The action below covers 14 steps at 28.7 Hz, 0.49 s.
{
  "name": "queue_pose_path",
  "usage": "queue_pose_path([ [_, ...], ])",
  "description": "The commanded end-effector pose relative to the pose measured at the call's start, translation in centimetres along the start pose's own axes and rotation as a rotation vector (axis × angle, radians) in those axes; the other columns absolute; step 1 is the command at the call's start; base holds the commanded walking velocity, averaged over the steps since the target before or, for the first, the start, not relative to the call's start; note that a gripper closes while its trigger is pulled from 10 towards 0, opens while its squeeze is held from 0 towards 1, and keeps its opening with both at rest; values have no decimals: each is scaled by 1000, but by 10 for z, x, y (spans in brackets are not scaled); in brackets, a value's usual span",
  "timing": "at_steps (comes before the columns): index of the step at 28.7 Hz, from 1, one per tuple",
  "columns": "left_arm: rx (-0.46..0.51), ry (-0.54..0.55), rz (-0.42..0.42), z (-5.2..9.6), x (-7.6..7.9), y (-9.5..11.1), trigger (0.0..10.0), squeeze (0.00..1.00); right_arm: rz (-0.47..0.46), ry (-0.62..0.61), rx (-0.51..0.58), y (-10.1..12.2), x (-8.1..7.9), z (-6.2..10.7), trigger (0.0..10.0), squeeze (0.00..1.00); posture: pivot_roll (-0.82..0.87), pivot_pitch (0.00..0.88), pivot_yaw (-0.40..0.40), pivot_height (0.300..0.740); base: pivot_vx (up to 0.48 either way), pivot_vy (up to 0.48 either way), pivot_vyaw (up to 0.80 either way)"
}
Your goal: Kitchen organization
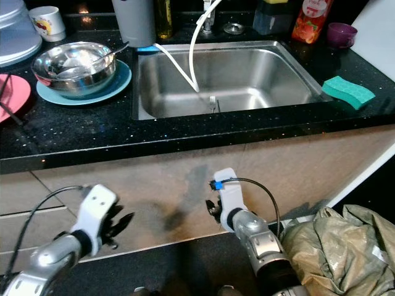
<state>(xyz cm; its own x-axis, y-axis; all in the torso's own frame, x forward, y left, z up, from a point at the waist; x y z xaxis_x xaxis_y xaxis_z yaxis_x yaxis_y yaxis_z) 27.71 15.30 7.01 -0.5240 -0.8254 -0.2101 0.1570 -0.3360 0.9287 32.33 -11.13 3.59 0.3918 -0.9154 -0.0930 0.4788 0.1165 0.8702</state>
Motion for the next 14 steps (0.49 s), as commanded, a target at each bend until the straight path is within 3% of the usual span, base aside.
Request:
queue_pose_path([
  [1,-12,5,24,-11,8,2,10000,0,-7,-9,-9,-4,3,2,10000,0,24,111,-49,740,0,0,0],
  [3,-33,23,40,-23,12,6,10000,0,-10,-13,-10,-5,4,2,10000,0,26,112,-52,740,0,0,0],
  [7,-87,-45,49,-41,29,3,10000,0,-11,-14,-12,-6,5,2,10000,0,21,112,-49,740,0,0,0],
  [9,-97,-62,45,-45,33,2,10000,0,-12,-14,-12,-5,5,2,10000,0,21,112,-49,740,0,0,0],
  [12,-143,-97,-91,-63,49,-11,10000,0,-13,-15,-13,-5,5,1,10000,0,15,109,-49,740,0,0,0],
  [14,-172,-105,-84,-69,54,-16,10000,0,-13,-15,-14,-5,5,1,10000,0,19,107,-57,740,0,0,0],
])
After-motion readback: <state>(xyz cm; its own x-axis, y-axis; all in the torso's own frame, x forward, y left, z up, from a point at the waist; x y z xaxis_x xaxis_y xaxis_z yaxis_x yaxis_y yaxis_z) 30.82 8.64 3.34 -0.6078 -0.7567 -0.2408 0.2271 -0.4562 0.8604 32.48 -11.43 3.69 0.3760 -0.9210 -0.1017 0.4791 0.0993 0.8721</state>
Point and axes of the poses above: a point about 5 cm out from each wrist's last joint towards the gripper, its own z axis pointing back from the gripper into the wrist, its own y axis along the axis of the wrist's last joint, x = y × z, the point moved 3 cm from there along -z, pointing out of the wrist towards the gripper, and after that the axes turned 4 degrees about -z, right-handed, at the moved point
